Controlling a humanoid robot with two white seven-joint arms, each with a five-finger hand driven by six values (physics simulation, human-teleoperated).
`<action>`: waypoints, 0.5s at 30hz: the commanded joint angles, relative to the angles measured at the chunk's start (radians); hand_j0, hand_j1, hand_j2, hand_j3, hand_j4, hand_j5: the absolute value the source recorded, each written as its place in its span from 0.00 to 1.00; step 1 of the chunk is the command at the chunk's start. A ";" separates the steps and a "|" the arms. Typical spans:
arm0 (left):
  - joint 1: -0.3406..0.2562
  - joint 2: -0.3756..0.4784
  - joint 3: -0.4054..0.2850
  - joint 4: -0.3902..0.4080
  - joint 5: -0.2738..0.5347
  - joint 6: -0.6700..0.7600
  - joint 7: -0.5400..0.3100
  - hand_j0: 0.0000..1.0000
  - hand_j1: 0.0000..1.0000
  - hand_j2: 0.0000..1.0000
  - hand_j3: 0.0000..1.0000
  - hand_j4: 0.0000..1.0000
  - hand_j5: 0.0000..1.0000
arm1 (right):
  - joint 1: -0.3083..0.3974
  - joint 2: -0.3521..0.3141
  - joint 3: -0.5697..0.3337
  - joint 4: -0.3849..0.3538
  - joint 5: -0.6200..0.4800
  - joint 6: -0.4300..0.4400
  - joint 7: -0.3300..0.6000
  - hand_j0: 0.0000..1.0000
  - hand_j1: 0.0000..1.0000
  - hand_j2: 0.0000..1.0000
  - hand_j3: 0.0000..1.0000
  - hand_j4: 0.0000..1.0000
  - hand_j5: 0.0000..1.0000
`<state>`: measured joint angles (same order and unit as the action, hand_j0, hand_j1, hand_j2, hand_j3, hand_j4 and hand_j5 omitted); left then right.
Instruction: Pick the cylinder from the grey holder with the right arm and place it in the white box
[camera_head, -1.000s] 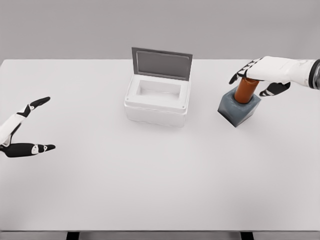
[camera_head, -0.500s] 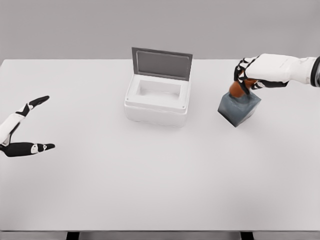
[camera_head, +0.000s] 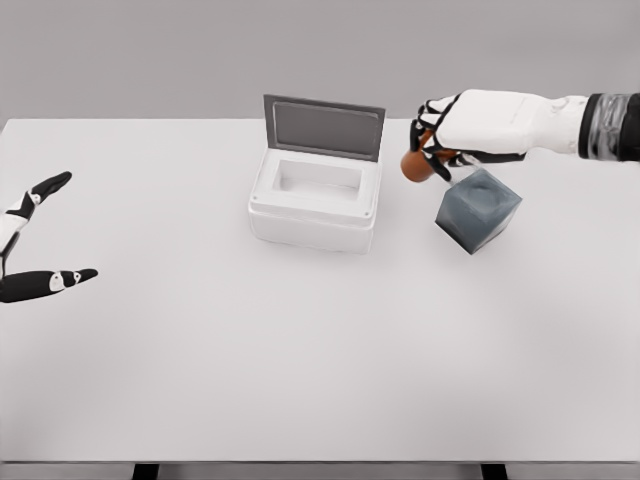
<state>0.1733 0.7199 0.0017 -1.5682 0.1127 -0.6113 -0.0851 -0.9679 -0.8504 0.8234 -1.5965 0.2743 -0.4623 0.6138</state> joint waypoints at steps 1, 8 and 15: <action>0.000 0.001 0.000 -0.001 -0.019 0.000 -0.002 1.00 1.00 1.00 1.00 1.00 1.00 | -0.003 0.034 0.003 0.000 -0.001 0.008 -0.003 0.19 0.19 0.19 0.19 0.19 0.19; 0.000 0.003 0.001 0.000 -0.021 0.000 -0.067 1.00 1.00 1.00 1.00 1.00 1.00 | -0.075 0.079 0.086 0.001 -0.003 0.031 -0.003 0.19 0.19 0.19 0.19 0.19 0.19; -0.002 0.003 0.004 0.002 -0.019 0.000 -0.062 1.00 1.00 1.00 1.00 1.00 1.00 | -0.103 0.091 0.129 0.012 -0.001 0.036 -0.003 0.19 0.19 0.19 0.19 0.19 0.19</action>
<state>0.1718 0.7213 0.0056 -1.5660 0.0865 -0.6115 -0.1480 -1.0707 -0.7617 0.9442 -1.5863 0.2736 -0.4302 0.6131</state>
